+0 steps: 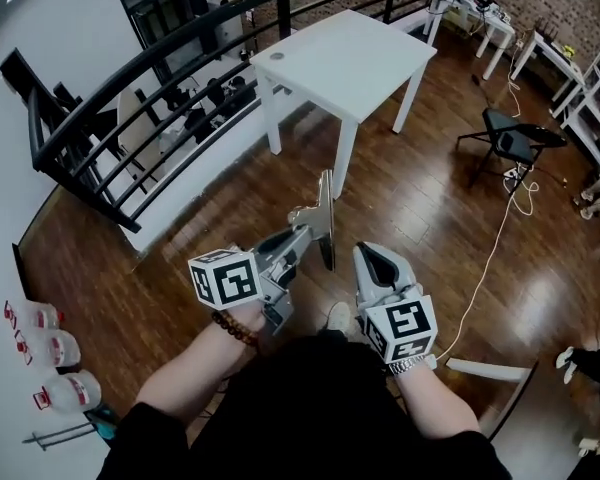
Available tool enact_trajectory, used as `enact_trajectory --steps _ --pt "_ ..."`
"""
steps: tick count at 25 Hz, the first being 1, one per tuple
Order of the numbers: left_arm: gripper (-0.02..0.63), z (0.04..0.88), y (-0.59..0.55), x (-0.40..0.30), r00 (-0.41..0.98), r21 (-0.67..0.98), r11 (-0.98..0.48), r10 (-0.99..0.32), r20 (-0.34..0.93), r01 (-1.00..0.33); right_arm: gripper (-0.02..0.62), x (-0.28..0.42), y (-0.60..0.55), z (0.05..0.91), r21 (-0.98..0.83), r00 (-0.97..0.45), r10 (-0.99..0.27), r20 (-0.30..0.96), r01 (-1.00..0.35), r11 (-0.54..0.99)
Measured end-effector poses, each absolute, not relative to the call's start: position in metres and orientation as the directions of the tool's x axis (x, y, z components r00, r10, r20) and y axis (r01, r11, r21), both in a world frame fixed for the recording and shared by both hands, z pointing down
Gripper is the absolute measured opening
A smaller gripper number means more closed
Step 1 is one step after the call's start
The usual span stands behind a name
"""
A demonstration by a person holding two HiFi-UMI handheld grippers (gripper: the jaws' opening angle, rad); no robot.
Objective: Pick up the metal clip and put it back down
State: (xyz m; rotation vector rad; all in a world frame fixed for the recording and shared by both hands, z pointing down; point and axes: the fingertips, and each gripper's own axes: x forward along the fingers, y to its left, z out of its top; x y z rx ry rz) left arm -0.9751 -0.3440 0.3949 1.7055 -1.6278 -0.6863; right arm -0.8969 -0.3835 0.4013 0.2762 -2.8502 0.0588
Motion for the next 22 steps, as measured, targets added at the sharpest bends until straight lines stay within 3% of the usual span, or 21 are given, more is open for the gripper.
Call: enact_trajectory --steps 13,22 --pt "0.021 0.39 -0.511 -1.008 0.033 0.751 0.068 -0.992 0.119 -0.656 -0.008 -0.931 -0.558 0.405 -0.06 -0.952 -0.127 0.279 -0.149 0.987" --pt "0.021 0.399 -0.575 -1.051 0.076 0.759 0.035 -0.991 0.111 -0.651 -0.008 -0.968 -0.62 0.41 -0.049 -0.945 -0.185 0.271 -0.205 0.977"
